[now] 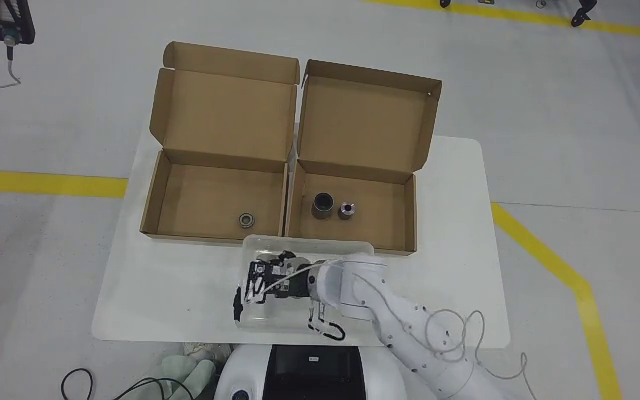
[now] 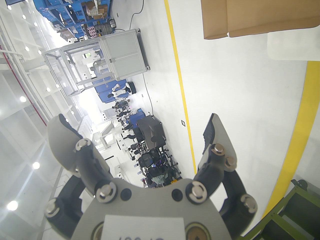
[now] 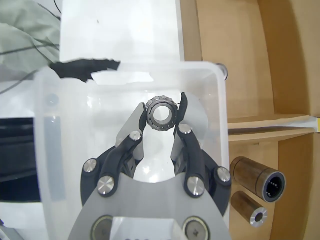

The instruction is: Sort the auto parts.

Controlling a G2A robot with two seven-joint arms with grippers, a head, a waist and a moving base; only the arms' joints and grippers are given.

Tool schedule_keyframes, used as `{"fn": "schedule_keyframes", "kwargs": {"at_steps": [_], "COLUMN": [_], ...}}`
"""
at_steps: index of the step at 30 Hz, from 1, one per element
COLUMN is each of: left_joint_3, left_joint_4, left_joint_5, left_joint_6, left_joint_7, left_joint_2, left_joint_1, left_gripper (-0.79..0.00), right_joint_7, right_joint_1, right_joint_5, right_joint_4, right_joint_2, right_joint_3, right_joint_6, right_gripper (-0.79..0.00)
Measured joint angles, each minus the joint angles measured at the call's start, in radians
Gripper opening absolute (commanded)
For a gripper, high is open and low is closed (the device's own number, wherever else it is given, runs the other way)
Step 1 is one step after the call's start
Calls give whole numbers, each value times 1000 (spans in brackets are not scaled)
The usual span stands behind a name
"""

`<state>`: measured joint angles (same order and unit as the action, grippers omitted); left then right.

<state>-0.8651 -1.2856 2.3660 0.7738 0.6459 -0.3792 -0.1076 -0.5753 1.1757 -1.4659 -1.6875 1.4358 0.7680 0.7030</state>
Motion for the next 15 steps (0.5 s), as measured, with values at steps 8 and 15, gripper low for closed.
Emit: {"fn": "schedule_keyframes", "kwargs": {"at_steps": [8, 15], "left_joint_3": [0, 0], "left_joint_4": [0, 0], "left_joint_5": [0, 0], "left_joint_6": [0, 0], "left_joint_7": [0, 0], "left_joint_2": [0, 0], "left_joint_1": [0, 0], "left_gripper": [0, 0], "right_joint_7": [136, 265], "right_joint_1": [-4, -71], "right_joint_5": [90, 204], "right_joint_4": [-81, -113], "right_joint_2": [-22, -20], "right_joint_3": [104, 155], "right_joint_6": [51, 56], "right_gripper": [-785, -785]}}
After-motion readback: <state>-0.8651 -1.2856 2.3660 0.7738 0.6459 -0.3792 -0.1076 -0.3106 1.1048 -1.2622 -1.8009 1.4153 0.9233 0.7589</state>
